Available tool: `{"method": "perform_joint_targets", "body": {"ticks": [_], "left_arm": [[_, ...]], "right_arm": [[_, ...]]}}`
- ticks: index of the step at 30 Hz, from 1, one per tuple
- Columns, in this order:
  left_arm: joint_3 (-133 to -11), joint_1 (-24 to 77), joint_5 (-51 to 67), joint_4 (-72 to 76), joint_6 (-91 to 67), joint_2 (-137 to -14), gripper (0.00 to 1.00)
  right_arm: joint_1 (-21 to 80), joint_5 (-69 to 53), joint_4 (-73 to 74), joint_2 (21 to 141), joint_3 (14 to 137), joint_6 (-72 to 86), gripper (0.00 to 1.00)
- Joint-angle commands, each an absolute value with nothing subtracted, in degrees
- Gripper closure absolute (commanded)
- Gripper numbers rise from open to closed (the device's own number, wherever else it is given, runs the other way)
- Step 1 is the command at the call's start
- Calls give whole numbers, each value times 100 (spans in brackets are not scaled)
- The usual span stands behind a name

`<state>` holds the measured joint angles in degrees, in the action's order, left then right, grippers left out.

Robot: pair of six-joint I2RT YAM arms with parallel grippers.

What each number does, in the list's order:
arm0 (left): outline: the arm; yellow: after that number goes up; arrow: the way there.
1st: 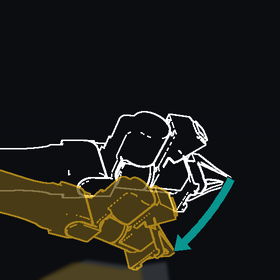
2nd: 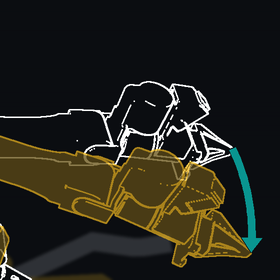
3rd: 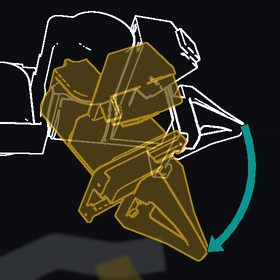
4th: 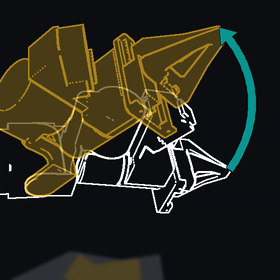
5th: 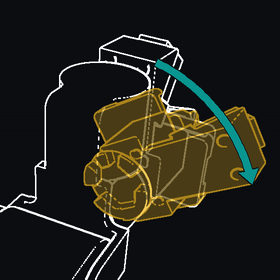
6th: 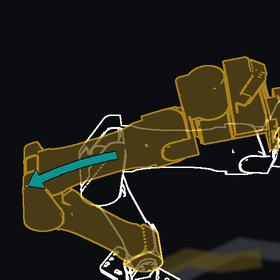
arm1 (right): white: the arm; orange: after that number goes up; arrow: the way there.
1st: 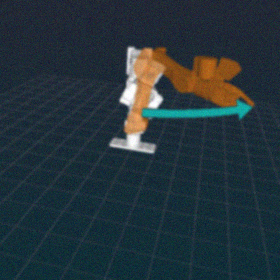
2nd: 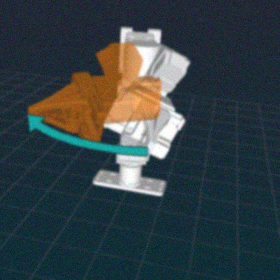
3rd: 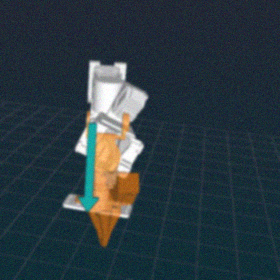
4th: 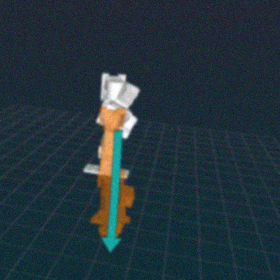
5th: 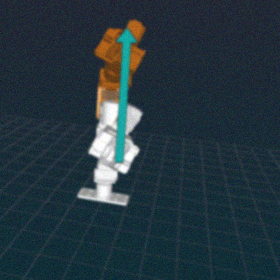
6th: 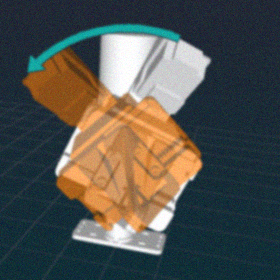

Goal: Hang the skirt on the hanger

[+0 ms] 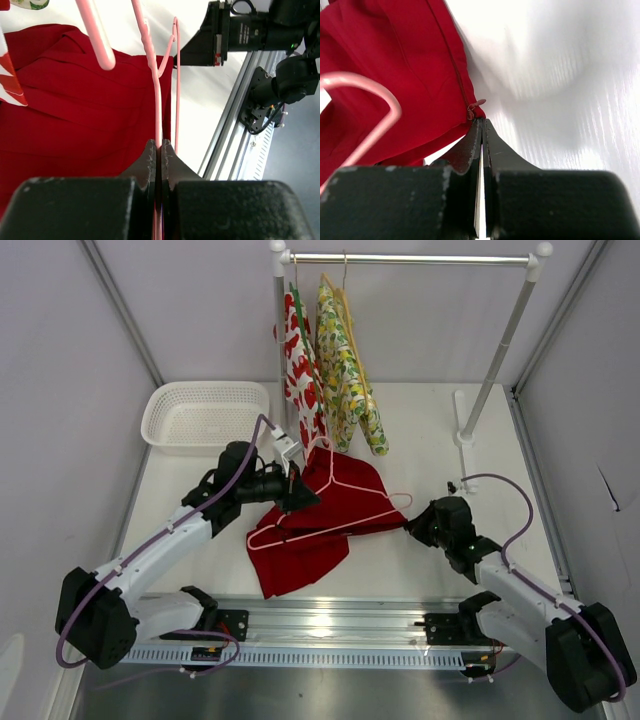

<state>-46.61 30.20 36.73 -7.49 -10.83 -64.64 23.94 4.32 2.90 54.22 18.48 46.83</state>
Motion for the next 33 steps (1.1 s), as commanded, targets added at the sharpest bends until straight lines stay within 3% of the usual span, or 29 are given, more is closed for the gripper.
{"method": "perform_joint_targets", "body": {"ticks": [1, 33], "left_arm": [[-4746, 2979, 3955, -729, -861, -6249, 100], [-5097, 4157, 1926, -1292, -18, -6451, 100]], "right_arm": [[2189, 326, 263, 5572, 2223, 4395, 100], [1327, -624, 835, 5880, 2724, 3498, 100]]}}
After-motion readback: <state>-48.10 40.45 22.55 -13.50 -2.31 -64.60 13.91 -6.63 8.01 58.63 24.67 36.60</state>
